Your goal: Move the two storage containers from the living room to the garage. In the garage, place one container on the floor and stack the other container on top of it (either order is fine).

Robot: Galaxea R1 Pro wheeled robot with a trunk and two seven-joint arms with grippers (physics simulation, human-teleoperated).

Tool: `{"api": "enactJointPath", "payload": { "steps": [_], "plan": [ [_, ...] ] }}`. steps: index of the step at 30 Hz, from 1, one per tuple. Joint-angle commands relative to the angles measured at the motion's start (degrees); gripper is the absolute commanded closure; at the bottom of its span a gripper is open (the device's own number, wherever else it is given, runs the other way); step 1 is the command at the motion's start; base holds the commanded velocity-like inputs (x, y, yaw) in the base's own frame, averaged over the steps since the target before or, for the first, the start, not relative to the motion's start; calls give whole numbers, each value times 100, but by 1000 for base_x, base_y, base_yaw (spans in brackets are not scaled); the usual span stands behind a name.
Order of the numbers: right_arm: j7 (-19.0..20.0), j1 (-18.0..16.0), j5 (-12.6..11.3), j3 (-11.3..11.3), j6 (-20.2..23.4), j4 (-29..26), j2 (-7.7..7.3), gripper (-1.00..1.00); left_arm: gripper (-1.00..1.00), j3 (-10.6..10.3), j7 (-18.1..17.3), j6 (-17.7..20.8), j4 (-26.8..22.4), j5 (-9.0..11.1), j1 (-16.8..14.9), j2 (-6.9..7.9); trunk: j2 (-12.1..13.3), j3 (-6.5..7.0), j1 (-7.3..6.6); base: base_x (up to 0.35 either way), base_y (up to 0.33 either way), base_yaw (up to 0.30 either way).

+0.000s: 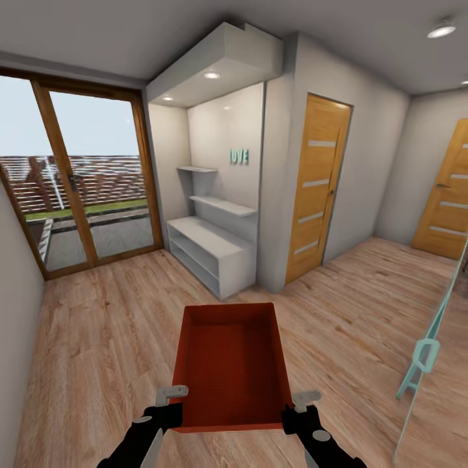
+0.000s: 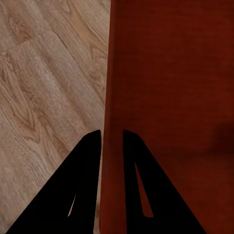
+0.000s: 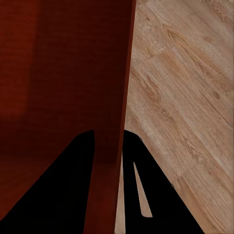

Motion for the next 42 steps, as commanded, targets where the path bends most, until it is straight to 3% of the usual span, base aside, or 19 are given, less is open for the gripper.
{"api": "enactJointPath", "payload": {
  "steps": [1,16,42],
  "plan": [
    [-23,-8,-62,-32,-14,18,181,100,100,-17,44,-163,-16,-82,5,-8,-4,-2,5,327,0,0],
    [-23,-8,-62,-32,-14,18,181,100,100,-17,44,-163,-14,-82,5,-15,-4,-2,5,327,0,-12],
    [81,-8,-62,-32,-14,18,181,100,100,-17,44,-163,-12,-82,5,-4,-4,-2,5,327,0,-267]
  ]
}}
